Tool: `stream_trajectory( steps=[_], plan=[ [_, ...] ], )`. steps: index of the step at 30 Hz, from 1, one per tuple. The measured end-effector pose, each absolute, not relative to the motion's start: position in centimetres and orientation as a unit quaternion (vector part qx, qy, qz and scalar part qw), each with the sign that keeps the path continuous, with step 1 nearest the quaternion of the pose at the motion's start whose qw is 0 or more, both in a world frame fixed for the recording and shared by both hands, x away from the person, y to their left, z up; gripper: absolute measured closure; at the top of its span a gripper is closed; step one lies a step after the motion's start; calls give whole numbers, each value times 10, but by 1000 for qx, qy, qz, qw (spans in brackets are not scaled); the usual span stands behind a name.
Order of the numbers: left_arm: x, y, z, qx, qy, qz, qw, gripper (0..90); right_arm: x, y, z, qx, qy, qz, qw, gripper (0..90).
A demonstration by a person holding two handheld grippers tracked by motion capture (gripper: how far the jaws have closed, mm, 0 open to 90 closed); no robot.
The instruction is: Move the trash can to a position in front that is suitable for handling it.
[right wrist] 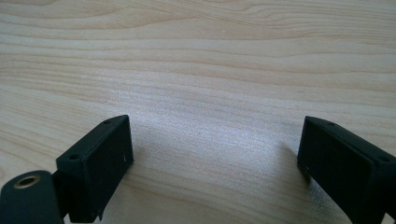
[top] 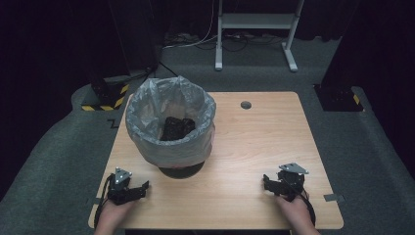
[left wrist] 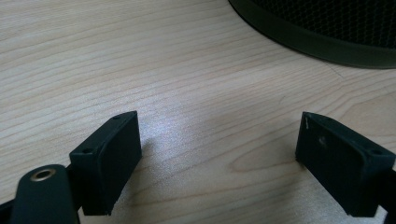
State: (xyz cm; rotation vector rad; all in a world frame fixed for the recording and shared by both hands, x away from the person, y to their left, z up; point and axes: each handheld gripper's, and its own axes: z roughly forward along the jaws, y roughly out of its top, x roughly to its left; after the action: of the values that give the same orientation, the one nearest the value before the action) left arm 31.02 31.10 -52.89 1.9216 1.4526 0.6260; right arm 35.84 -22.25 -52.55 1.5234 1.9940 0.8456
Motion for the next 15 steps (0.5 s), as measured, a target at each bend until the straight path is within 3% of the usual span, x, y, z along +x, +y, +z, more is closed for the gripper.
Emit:
stream_trajectory(
  steps=[15],
  plan=[
    [307,312,-529,731,553,239,321,150,360,-221,-525,555,732,309,248,104]
  ],
)
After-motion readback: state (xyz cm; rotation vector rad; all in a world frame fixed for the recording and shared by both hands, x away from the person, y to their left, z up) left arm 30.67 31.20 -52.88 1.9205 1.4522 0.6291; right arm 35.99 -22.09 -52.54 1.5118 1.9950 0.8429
